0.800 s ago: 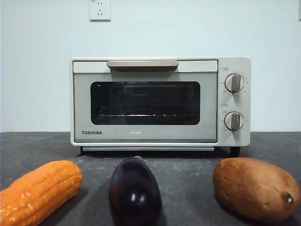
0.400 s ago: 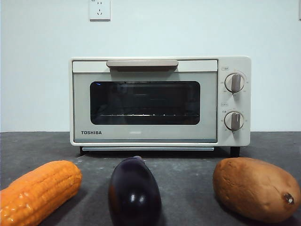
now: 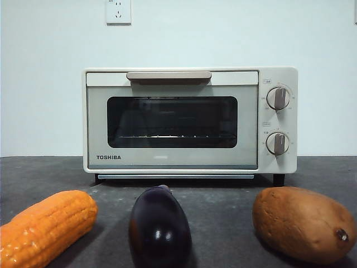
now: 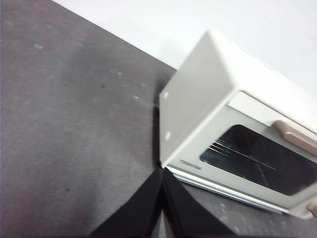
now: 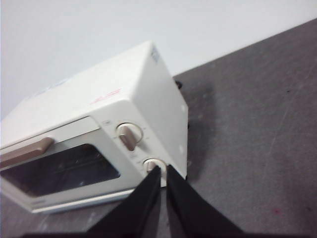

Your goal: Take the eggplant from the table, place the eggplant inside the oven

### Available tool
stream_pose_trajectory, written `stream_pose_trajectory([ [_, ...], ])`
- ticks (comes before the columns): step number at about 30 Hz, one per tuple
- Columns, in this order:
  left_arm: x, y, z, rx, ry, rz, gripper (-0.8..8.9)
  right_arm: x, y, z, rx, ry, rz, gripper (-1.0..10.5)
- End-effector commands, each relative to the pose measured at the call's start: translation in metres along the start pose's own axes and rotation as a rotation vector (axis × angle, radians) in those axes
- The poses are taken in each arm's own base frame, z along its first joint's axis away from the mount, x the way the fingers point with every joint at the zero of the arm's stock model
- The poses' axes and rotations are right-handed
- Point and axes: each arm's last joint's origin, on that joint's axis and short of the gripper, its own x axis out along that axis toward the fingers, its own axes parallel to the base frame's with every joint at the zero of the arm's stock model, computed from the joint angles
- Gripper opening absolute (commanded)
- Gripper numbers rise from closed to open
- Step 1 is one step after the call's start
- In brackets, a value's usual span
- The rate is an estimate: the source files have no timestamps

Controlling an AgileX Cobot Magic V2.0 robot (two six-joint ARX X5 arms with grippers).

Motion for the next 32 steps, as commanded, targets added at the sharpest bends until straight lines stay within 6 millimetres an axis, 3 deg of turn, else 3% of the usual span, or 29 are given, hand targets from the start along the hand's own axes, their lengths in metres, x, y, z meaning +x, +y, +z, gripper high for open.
stream_pose_trajectory([
  [1, 0.002, -0.010, 0.018, 0.075, 0.032, -0.014, 0.06, 0.000, 0.011, 0.019, -0.065, 0.042, 0.024, 0.0],
  [8, 0.014, -0.029, 0.050, 0.138, 0.197, -0.071, 0.06, 0.007, 0.031, 0.055, -0.110, 0.237, 0.108, 0.1],
  [14, 0.029, -0.042, 0.068, 0.134, 0.310, -0.175, 0.06, 0.019, 0.041, 0.071, -0.058, 0.374, 0.213, 2.0],
  [20, 0.040, -0.048, 0.071, 0.137, 0.352, -0.209, 0.06, 0.038, 0.045, 0.067, 0.113, 0.482, 0.271, 3.6],
  [27, 0.040, -0.052, 0.066, 0.143, 0.387, -0.236, 0.06, 0.057, 0.066, 0.063, 0.152, 0.555, 0.445, 3.7],
  [32, 0.040, -0.055, 0.064, 0.149, 0.403, -0.255, 0.06, 0.076, 0.089, 0.041, 0.138, 0.671, 0.467, 3.7],
])
